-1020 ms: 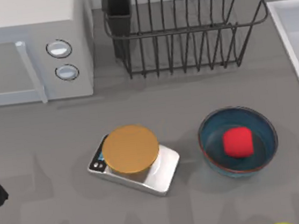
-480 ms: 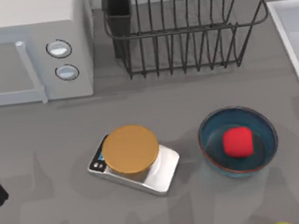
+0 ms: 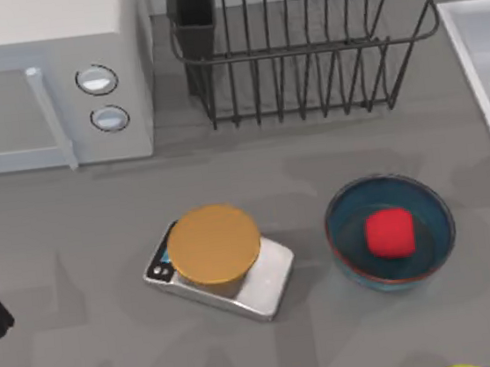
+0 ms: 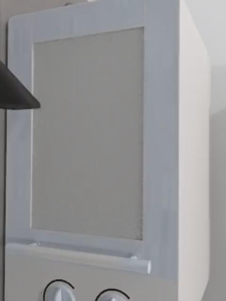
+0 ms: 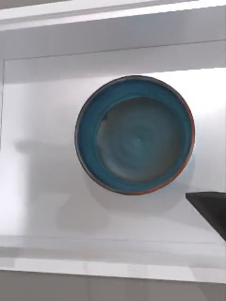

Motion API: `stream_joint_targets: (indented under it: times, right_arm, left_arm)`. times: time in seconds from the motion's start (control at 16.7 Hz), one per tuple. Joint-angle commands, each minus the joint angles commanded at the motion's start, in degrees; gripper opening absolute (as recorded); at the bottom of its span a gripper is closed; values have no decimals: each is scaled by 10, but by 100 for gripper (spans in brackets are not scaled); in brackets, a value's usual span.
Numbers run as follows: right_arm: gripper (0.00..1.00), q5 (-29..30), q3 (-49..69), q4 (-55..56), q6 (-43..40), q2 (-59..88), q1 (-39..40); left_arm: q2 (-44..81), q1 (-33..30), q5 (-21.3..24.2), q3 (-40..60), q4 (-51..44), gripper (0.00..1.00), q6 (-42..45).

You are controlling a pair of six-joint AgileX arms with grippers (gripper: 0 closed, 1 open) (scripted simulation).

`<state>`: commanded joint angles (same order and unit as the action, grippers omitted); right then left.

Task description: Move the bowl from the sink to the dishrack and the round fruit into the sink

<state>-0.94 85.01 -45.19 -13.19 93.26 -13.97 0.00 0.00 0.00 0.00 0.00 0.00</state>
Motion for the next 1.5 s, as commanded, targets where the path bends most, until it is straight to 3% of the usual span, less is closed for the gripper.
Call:
stream_joint_targets:
  times: [0.42, 0.72, 1.2, 1.5]
  right_arm:
    - [100, -4, 331, -178, -50, 363, -55]
    - [100, -6, 469, -252, -71, 514, -78]
    - [100, -6, 489, -261, -74, 540, -78]
    - [100, -6, 447, -171, -71, 584, -78]
  left_arm:
    - [0, 0, 0, 0, 0, 100, 0]
    - [0, 0, 0, 0, 0, 100, 0]
    - [0, 0, 0, 0, 0, 100, 0]
    - [0, 0, 0, 0, 0, 100, 0]
